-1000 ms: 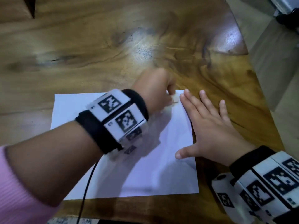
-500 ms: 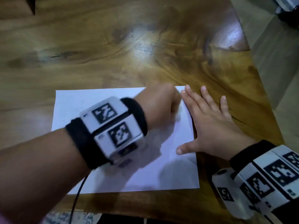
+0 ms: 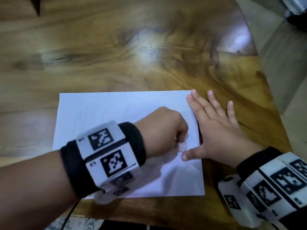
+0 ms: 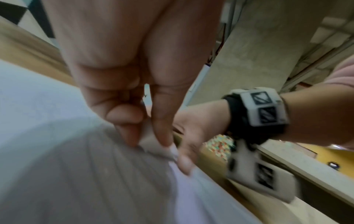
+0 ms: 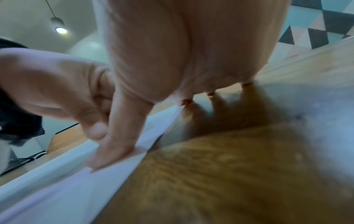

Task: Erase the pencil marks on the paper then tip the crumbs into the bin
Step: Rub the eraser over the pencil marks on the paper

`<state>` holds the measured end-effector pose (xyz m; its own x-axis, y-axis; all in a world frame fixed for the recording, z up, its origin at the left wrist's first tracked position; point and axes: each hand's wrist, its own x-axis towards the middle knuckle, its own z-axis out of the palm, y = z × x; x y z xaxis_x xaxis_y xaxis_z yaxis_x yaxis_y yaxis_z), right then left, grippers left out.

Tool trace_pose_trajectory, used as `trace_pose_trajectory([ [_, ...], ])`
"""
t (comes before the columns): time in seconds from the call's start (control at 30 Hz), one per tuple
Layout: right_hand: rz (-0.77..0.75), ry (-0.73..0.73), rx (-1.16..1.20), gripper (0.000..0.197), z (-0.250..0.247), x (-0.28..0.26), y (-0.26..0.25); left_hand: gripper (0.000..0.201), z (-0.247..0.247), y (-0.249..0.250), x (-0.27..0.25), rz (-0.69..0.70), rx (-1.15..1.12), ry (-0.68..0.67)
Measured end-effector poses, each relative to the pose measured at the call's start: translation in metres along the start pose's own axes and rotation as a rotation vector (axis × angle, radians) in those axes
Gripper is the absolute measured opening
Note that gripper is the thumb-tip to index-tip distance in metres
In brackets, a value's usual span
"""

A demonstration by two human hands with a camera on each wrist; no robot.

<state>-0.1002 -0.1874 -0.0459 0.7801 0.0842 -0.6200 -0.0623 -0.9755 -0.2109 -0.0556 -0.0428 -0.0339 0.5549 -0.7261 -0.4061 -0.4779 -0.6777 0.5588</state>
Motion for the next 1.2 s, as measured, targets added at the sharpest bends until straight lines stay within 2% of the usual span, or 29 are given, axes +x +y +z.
trace_pose_trajectory([
  [0.03,0.002,-0.003,-0.004,0.141,0.0,0.0,0.0,0.01,-0.005,-0.003,0.006,-0.042,0.005,0.043],
  [0.13,0.001,-0.001,-0.011,0.141,0.001,0.0,0.0,0.01,-0.025,-0.007,0.029,-0.213,-0.049,0.284],
  [0.17,-0.001,0.001,-0.013,0.141,0.0,0.0,0.0,0.009,-0.027,-0.005,0.031,-0.22,-0.046,0.303],
  [0.2,-0.003,0.0,-0.013,0.141,0.0,0.0,0.0,0.009,-0.024,-0.004,0.03,-0.188,-0.024,0.264],
  [0.3,-0.004,-0.005,-0.003,0.141,0.0,0.0,0.0,0.01,-0.01,0.001,0.012,-0.047,0.031,-0.002],
  [0.33,-0.005,-0.005,-0.001,0.141,0.0,0.0,0.0,0.009,-0.009,0.0,0.009,-0.041,0.02,-0.011],
  [0.37,-0.004,-0.001,0.0,0.141,0.001,0.0,0.0,0.009,-0.009,-0.003,0.012,-0.06,0.019,0.038],
  [0.43,-0.001,0.004,-0.004,0.141,0.001,0.0,0.0,0.009,-0.015,-0.006,0.019,-0.148,0.015,0.255],
  [0.47,0.0,0.006,-0.005,0.141,0.001,0.0,0.0,0.008,-0.017,-0.006,0.02,-0.166,0.01,0.312],
  [0.5,-0.001,0.006,-0.004,0.141,0.001,0.0,0.0,0.008,-0.016,-0.008,0.018,-0.142,0.013,0.295],
  [0.6,-0.011,0.009,0.011,0.142,0.001,0.0,0.001,0.003,-0.003,-0.008,0.0,-0.011,0.026,0.05],
  [0.63,-0.012,0.01,0.014,0.142,0.001,0.0,0.001,0.004,0.0,-0.009,-0.006,0.001,0.016,0.005],
  [0.73,-0.02,0.015,0.022,0.14,0.001,0.0,0.002,0.013,0.0,-0.015,-0.01,-0.077,-0.052,-0.028],
  [0.83,-0.028,0.017,0.024,0.137,0.0,-0.001,0.0,0.017,-0.008,-0.018,-0.006,-0.188,-0.159,0.026],
  [0.97,-0.015,0.026,0.009,0.137,0.0,-0.001,-0.001,0.009,-0.032,-0.027,0.021,-0.297,-0.211,0.301],
  [1.03,-0.01,0.028,0.002,0.137,0.0,-0.001,-0.001,0.009,-0.041,-0.029,0.032,-0.317,-0.227,0.372],
  [1.13,-0.005,0.028,-0.003,0.138,0.0,-0.001,-0.002,0.008,-0.034,-0.029,0.027,-0.286,-0.16,0.337],
  [1.2,-0.005,0.03,0.0,0.138,0.0,0.0,-0.002,0.01,-0.025,-0.028,0.015,-0.203,-0.124,0.187],
])
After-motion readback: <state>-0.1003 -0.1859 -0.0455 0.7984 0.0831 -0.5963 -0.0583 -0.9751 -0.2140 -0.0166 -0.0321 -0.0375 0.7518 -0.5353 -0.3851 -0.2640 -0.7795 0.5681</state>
